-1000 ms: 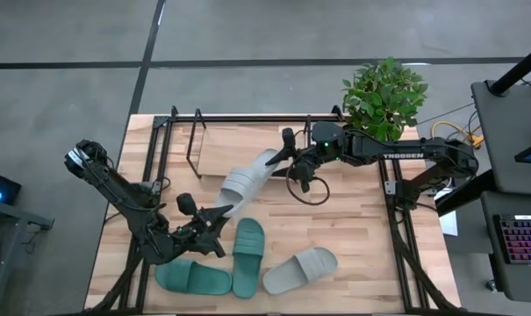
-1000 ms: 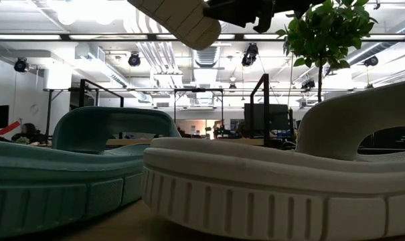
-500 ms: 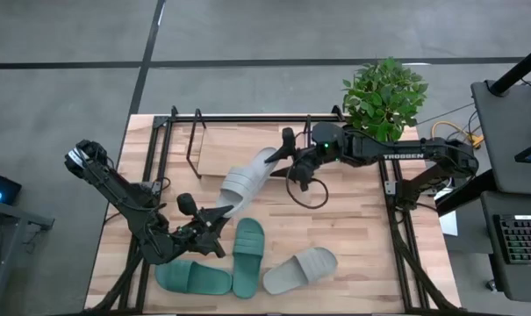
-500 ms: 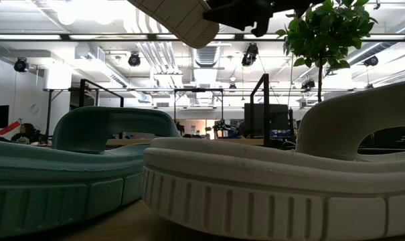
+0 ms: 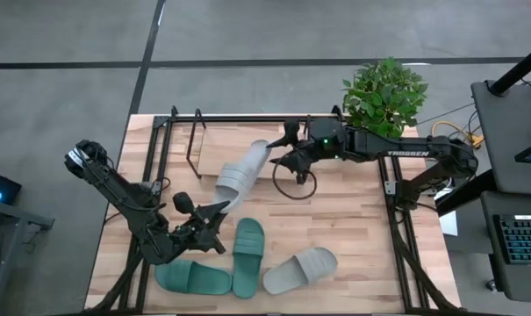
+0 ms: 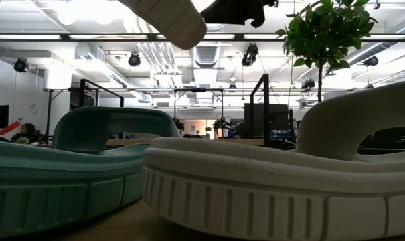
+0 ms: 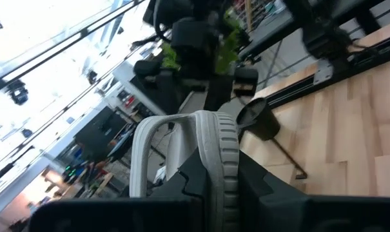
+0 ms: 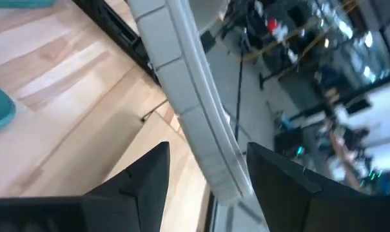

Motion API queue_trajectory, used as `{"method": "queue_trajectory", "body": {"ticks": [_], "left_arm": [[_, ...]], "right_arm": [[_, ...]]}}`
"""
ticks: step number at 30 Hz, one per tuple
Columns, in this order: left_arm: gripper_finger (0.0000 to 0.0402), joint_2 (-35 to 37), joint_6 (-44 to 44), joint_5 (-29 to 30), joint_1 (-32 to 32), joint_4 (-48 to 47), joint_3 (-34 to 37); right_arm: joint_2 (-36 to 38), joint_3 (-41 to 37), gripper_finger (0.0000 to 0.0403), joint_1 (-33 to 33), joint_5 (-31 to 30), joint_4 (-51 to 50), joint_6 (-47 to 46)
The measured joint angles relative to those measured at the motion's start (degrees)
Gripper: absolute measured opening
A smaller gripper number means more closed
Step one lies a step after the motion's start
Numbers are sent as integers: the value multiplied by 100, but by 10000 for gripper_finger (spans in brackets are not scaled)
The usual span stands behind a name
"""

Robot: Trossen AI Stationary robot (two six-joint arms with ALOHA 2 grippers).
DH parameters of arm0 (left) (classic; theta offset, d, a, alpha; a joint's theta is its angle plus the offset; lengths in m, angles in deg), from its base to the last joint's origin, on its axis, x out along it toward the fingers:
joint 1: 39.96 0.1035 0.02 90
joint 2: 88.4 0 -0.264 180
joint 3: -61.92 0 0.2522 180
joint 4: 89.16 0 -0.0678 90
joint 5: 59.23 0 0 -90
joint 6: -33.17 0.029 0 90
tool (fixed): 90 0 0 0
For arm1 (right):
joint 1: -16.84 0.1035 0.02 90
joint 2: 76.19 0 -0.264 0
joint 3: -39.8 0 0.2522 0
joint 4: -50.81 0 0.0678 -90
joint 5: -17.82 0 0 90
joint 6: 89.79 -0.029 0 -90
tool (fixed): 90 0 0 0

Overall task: Pick and place slides into the shelf
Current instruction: Put the right grey slide on the shelf

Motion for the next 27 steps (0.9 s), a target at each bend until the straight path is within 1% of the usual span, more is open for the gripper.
{"method": "queue_trajectory", "body": {"ticks": [2,4,6,9,13,17,21,24,27], "left_arm": [[13,1,-1,210,0,3,14],[13,4,0,334,0,1,46],[13,4,0,374,0,0,59],[13,4,-4,377,0,4,68],[13,4,-4,399,39,2,68],[13,4,-7,437,111,2,87],[13,4,-24,477,251,-4,219],[13,4,-33,696,398,6,337],[13,4,-37,698,560,43,481]], "right_arm": [[0,166,196,-2,-142,-311,-354],[0,263,194,-2,-405,-280,-963],[35,296,191,-2,-772,-324,-1525],[148,286,188,-2,-1246,-669,-1967],[423,210,187,1,-1295,-1195,-2529],[810,-270,187,121,-1145,-1295,-2959],[1321,-1143,187,293,-1145,-773,-3238],[1711,-1901,187,378,-1144,-35,-3441],[2040,-2461,187,385,-1145,914,-3365]]}}
